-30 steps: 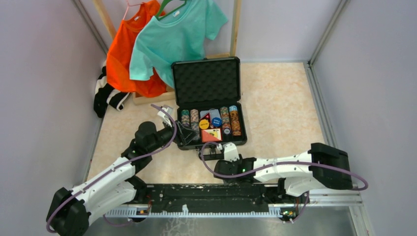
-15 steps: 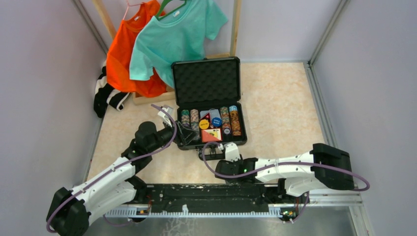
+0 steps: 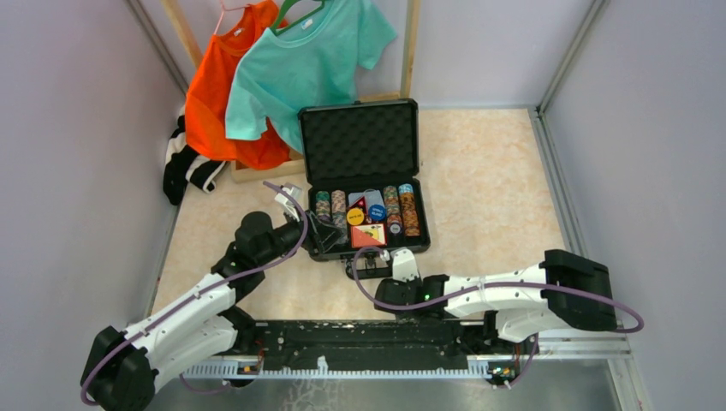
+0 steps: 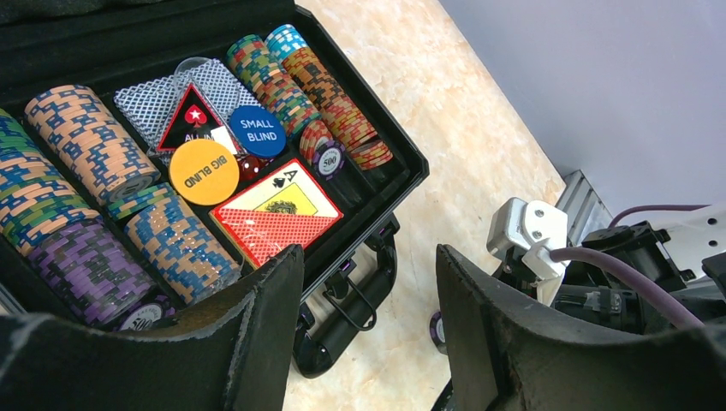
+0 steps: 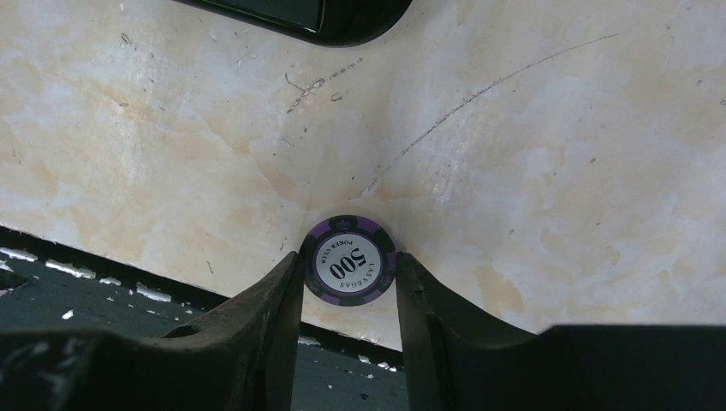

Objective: Pack up texas hold em set

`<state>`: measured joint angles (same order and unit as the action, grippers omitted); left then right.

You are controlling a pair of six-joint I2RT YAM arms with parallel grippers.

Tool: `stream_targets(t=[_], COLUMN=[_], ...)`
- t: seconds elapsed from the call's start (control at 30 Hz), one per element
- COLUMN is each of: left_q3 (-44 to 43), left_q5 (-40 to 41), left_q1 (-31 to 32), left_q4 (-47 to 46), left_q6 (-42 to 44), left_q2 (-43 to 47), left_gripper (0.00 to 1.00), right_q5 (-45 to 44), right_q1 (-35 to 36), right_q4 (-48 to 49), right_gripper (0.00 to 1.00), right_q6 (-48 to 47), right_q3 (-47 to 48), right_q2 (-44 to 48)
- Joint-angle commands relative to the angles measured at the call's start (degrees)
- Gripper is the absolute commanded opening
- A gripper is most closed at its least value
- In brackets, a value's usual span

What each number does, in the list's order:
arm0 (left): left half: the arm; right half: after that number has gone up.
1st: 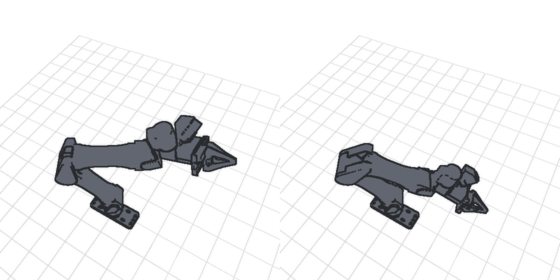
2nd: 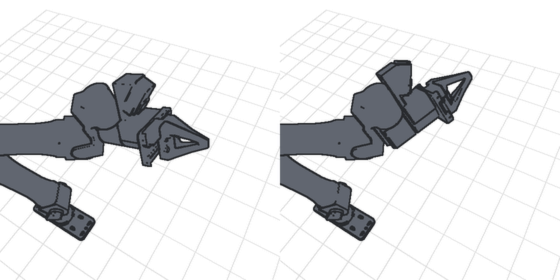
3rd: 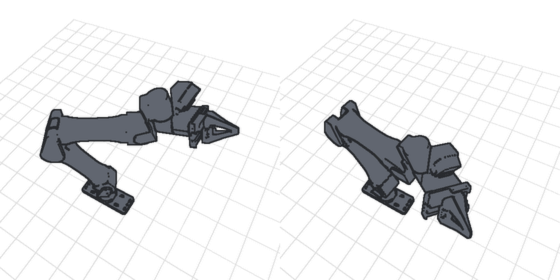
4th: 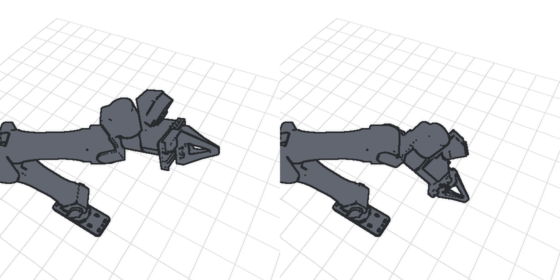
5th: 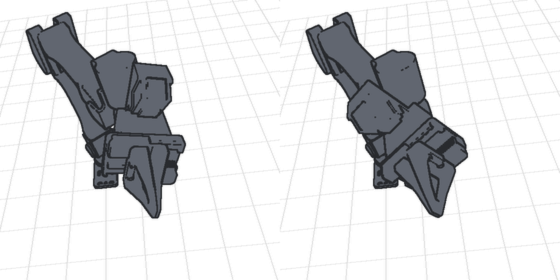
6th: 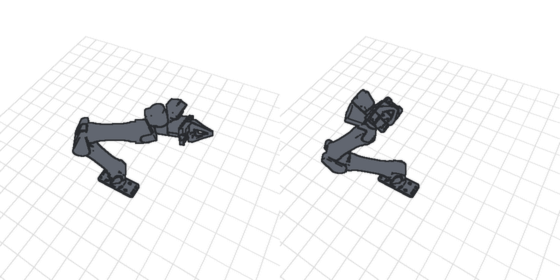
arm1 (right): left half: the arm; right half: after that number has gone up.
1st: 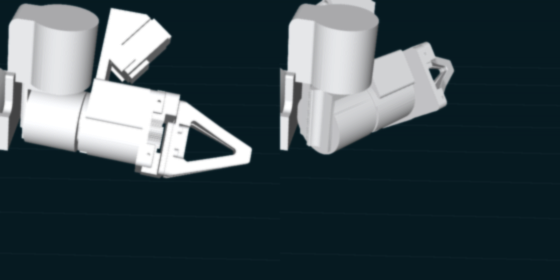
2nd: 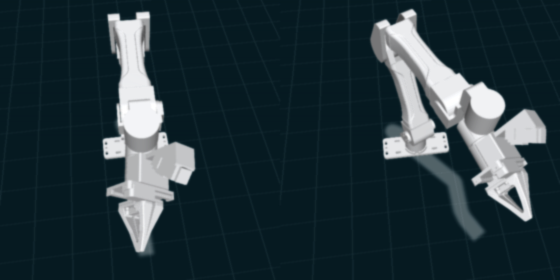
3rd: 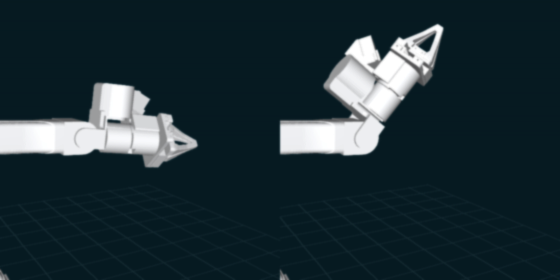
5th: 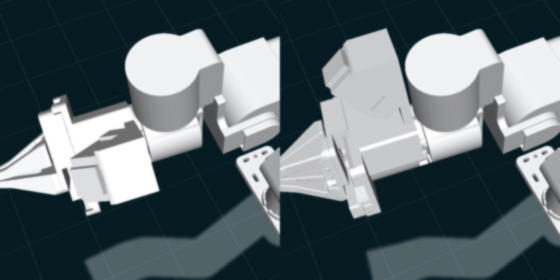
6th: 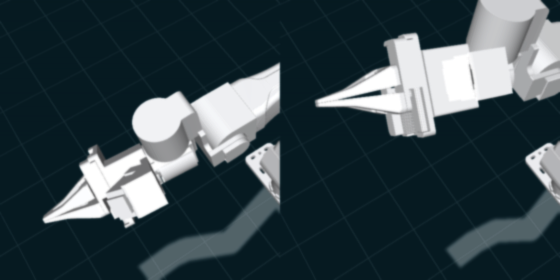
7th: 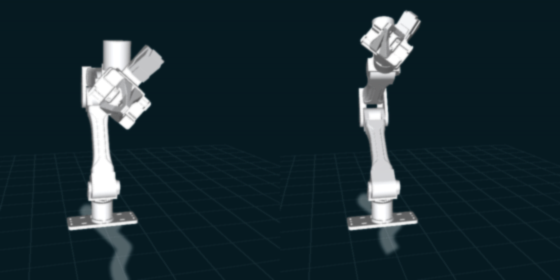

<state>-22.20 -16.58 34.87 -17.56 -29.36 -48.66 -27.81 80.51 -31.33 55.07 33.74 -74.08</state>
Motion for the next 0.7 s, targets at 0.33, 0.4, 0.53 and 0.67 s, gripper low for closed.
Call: stream_targets(t=[0.33,0.4,0.53,0.67], left_q3=[-3.58,-4.27,-5.03,-5.96], left_q5=[-4.88,-6.02,-7.50,-9.25], left_q1=[-0.33,-0.33,-0.33,-0.33], left_q4=[2.58,2.46,2.27,2.75], left_q6=[-2.55,-3.64,-4.72,-5.21], left_q2=[-5.98,-7.48,-9.01,-10.12], left_gripper=[0.67,0.69,0.73,0.77], right_q5=[-0.06,-0.31,-0.71,-0.87], right_q1=[-1.38,-1.72,-3.26,-5.36], right_q4=[0.47,0.02,-0.57,-0.57], right_gripper=[0.37,0.37,0.37,0.37], right_q6=[-1.12,-1.71,-3.46,-5.98], right_q3=[0.30,0.44,0.78,1.35], right_q2=[2.20,3.08,5.18,6.55])
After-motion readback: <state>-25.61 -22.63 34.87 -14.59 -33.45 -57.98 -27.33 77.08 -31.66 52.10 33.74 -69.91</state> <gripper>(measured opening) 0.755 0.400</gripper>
